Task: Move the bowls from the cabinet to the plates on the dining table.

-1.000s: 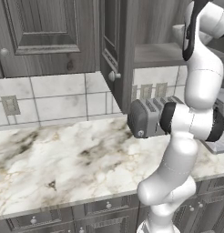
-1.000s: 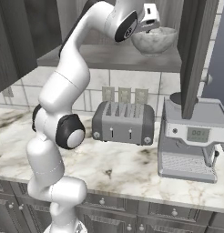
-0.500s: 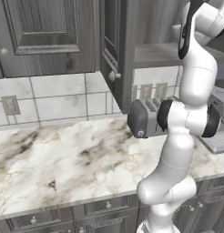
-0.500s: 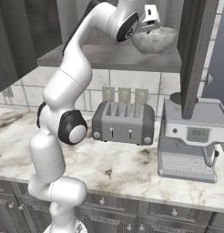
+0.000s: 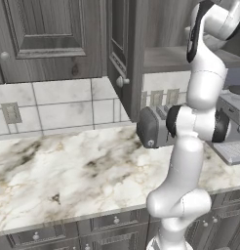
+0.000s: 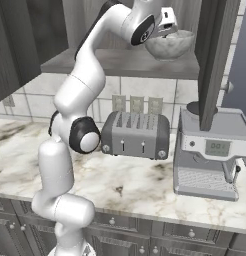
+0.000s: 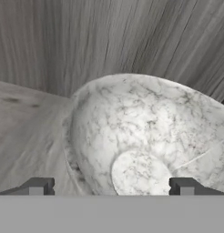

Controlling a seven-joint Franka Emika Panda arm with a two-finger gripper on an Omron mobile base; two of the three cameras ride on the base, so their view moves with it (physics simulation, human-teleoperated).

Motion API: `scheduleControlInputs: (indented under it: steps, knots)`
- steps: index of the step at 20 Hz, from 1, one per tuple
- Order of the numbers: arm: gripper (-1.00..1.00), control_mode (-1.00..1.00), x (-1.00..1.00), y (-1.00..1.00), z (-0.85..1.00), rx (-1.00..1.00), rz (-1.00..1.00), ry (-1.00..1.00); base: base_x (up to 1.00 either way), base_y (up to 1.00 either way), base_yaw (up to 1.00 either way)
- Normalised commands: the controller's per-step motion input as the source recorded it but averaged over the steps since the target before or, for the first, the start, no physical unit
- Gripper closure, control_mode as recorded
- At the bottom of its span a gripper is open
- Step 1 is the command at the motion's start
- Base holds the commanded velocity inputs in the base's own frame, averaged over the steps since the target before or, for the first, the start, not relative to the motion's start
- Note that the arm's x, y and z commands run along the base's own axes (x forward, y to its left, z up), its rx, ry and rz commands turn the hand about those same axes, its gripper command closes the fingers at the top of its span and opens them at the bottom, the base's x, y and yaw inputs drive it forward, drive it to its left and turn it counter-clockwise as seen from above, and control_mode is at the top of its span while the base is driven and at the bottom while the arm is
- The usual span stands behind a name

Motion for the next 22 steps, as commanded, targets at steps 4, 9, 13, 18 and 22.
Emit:
scheduleControlInputs:
  steps: [4,9,13,18,22]
  knots:
    - [-1.0,-1.0,0.04,-0.06,0.0,0.0,0.01,0.02,0.0,0.0,0.0]
    - [1.0,-1.0,0.0,0.0,0.0,0.0,0.0,0.0,0.0,0.0,0.0]
    - [1.0,-1.0,0.0,0.0,0.0,0.0,0.0,0.0,0.0,0.0,0.0]
    - [1.0,-1.0,-0.01,0.0,0.0,0.0,0.0,0.0,0.0,0.0,0.0]
    - [1.0,-1.0,-0.28,0.0,0.07,0.0,0.0,0.0,0.0,0.0,0.0]
